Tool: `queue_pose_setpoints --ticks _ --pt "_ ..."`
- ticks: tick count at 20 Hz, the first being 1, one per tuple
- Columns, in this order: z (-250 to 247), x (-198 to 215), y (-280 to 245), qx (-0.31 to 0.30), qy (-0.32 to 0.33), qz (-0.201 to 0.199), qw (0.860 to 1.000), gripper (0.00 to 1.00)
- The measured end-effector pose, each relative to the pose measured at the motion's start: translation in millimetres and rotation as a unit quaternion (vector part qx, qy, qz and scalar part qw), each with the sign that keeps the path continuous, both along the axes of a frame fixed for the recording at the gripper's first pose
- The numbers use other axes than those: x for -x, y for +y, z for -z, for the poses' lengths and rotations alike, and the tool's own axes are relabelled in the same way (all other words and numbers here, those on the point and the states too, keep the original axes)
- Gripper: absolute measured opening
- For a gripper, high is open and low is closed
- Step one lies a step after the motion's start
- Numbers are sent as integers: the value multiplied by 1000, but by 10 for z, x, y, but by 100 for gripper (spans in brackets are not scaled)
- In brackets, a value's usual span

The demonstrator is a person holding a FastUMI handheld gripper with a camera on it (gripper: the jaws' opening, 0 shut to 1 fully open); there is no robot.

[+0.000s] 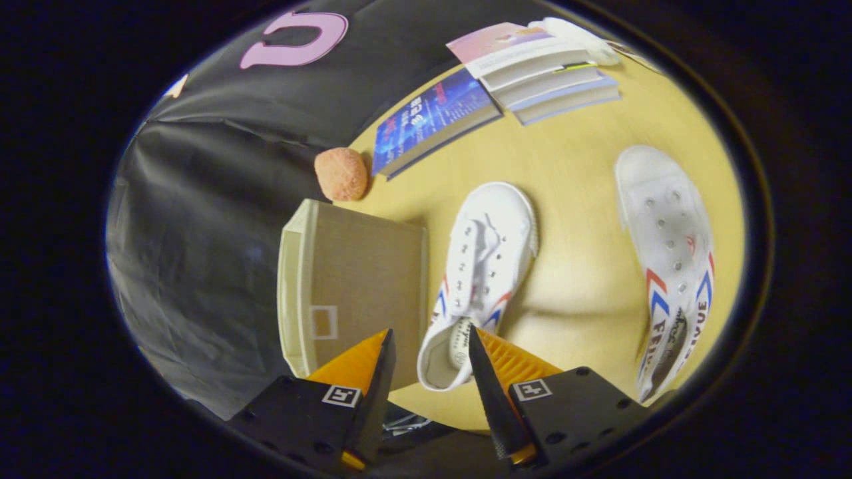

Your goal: Open the storage box then place both shoes into the box .Put the left shoe in first, then the right shoe, with the right side of both shoes facing outward in a uniform manner.

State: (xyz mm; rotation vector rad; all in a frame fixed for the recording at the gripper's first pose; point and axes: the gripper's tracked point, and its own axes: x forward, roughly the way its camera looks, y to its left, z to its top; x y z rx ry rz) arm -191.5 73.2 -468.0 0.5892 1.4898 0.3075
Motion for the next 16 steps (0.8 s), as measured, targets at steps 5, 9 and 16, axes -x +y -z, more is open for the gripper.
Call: queue_pose_setpoints --ticks 5,9,16 --pt "298 90 -82 35 24 7 999 68" --pt "496 132 -63 64 38 -1 997 68" --pt "697 233 -97 106 53 -10 993 29"
